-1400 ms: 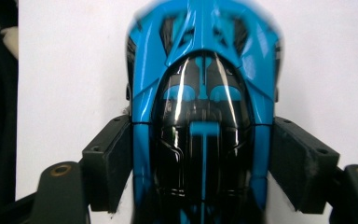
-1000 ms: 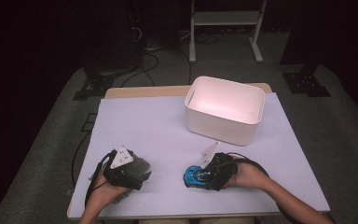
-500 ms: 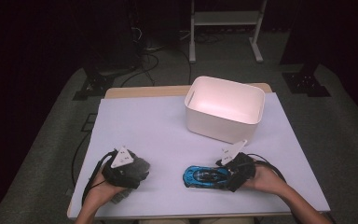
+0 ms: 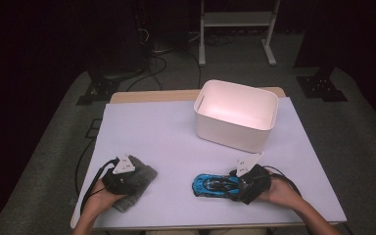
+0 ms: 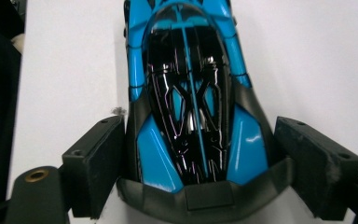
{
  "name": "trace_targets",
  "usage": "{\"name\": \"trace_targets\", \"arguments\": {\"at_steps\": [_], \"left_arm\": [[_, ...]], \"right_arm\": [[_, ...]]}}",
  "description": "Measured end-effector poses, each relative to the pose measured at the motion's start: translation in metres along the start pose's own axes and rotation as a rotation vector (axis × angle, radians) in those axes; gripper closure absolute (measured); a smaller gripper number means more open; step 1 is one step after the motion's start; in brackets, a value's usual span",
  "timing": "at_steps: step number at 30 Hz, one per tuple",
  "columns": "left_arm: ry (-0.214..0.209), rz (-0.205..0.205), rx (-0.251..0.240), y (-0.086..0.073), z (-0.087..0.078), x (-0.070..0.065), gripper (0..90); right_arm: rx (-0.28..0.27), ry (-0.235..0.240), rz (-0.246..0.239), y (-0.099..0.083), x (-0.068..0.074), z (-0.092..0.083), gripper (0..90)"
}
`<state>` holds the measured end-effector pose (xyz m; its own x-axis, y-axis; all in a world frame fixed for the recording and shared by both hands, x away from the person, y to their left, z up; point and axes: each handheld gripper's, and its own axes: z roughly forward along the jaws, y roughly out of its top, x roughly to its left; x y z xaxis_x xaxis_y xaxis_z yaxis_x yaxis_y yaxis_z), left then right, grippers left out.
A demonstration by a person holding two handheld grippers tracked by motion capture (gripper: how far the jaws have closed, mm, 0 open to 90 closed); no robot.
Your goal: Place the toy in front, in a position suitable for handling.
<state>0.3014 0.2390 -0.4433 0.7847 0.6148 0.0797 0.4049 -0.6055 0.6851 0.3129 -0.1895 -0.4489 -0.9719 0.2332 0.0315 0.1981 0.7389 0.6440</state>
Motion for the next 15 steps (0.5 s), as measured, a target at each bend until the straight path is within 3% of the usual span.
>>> {"name": "trace_targets", "arguments": {"at_steps": [3, 7, 9, 12, 15], "left_arm": [[0.019, 0.03, 0.006, 0.004, -0.002, 0.0, 68.4], [-0.009, 0.056, -0.025, 0.019, -0.006, -0.003, 73.7], [-0.039, 0.079, -0.057, 0.033, -0.006, -0.007, 74.5], [-0.127, 0.12, -0.093, 0.056, 0.0, -0.02, 75.4], [-0.211, 0.196, -0.103, 0.081, 0.014, -0.039, 75.4]], "right_arm": [[-0.003, 0.0, -0.017, -0.003, 0.0, 0.003, 20.4], [-0.011, 0.004, -0.035, -0.005, 0.0, 0.002, 21.4], [-0.027, 0.009, -0.04, -0.007, -0.001, 0.002, 21.5], [-0.039, 0.01, -0.045, -0.009, -0.001, 0.002, 21.6], [-0.043, 0.009, -0.039, -0.009, 0.0, 0.002, 21.7]]}}
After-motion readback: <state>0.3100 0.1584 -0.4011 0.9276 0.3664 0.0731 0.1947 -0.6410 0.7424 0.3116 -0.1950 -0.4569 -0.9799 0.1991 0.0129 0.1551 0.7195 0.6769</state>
